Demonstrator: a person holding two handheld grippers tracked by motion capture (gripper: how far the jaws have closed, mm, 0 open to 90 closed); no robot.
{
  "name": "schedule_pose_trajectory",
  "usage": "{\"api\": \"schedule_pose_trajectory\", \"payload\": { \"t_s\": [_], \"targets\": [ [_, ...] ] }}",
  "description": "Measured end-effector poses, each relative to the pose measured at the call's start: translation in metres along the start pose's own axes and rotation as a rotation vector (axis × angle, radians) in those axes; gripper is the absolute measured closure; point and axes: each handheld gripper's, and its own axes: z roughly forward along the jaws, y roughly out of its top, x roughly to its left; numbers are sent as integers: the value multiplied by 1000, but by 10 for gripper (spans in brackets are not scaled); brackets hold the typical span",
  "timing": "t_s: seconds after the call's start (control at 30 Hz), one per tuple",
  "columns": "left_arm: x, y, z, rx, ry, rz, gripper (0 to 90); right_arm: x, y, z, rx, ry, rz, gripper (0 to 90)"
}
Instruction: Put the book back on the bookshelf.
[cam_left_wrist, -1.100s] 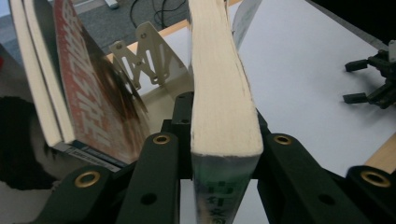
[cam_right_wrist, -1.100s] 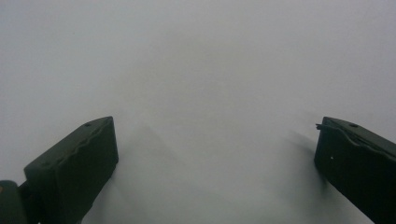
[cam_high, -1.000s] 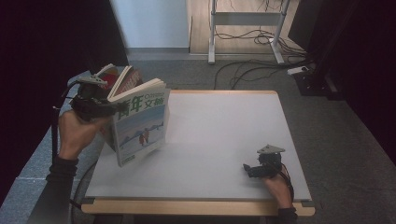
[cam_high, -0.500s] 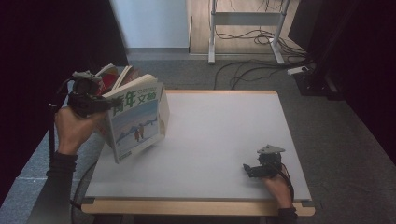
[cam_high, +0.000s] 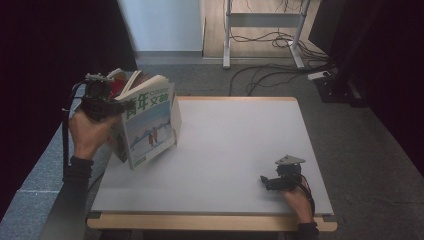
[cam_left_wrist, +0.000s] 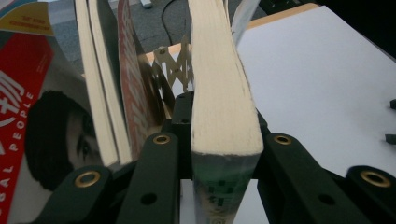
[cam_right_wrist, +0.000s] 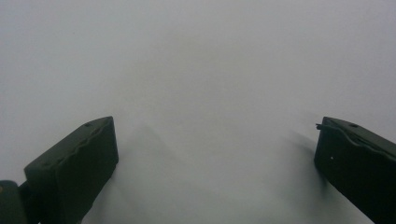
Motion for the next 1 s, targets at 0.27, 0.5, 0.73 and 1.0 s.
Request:
{"api": "schedule_pose_trajectory", "payload": {
  "t_s": [0.27, 0.5, 0.73, 1.0],
  "targets": [
    [-9, 1, 18, -26, -14, 6, 744, 0, 0, 0, 0, 0, -1, 0],
    [-17, -9, 35, -30, -49, 11, 744, 0, 0, 0, -1, 0, 1, 0],
    [-25, -24, 35, -56, -82, 26, 740, 0, 0, 0, 0, 0, 0, 0],
    [-34, -44, 33, -81, -64, 73, 736, 0, 0, 0, 0, 1, -2, 0]
  ]
}}
